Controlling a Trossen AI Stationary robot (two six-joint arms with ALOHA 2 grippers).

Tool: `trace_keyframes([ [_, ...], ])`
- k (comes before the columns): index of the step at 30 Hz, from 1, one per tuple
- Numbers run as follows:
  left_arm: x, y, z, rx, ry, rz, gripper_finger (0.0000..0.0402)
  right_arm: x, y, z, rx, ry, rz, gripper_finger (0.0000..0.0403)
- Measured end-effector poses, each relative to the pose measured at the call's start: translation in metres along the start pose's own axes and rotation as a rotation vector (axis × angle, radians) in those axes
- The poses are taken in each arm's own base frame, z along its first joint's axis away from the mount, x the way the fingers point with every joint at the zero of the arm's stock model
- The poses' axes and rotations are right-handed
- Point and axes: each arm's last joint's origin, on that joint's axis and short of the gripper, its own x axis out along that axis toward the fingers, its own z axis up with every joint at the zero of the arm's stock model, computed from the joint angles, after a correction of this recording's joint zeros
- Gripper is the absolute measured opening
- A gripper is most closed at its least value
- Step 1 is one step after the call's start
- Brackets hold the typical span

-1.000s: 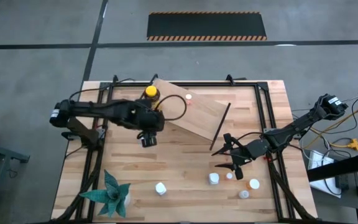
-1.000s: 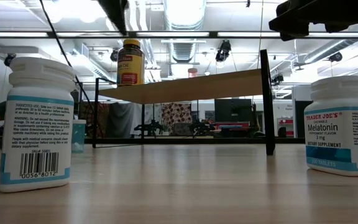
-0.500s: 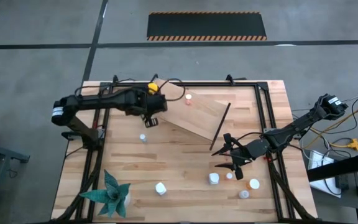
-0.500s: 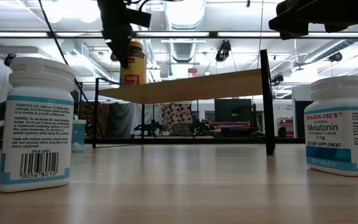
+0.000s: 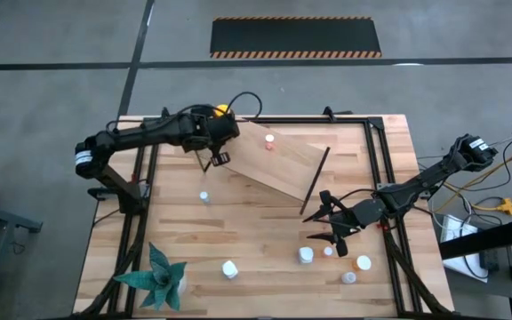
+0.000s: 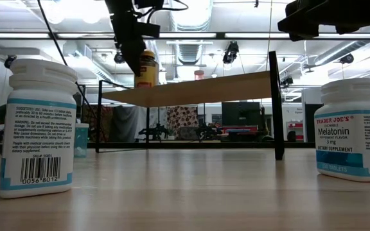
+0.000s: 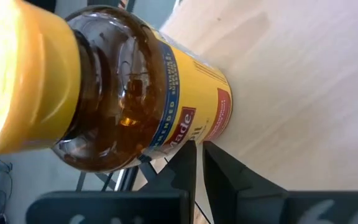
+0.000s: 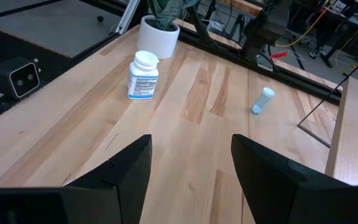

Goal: Pick and place medicine bottles onto shelf by color
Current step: Put the yellow pill bottle on the shelf, then put the right white pill bottle on the shelf

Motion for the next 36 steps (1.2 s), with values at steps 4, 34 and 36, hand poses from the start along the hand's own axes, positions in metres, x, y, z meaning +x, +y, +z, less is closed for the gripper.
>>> trace_keyframes([
  [4,0.002,0.003,0.002,-0.021,-0.018,0.006,0.0011,0.0,0.0,0.0,-0.001,0.0,0.0,0.0212],
  [34,-0.137,-0.159,-0.017,0.05,-0.935,-0.429,0.0011,-0.006,0.02,0.032,0.2,0.046,0.117,0.0209],
  [36,-0.138,-0.167,-0.022,0.08,-0.99,-0.431,0.0011,-0.005,0.026,0.039,0.197,0.06,0.141,0.0209],
])
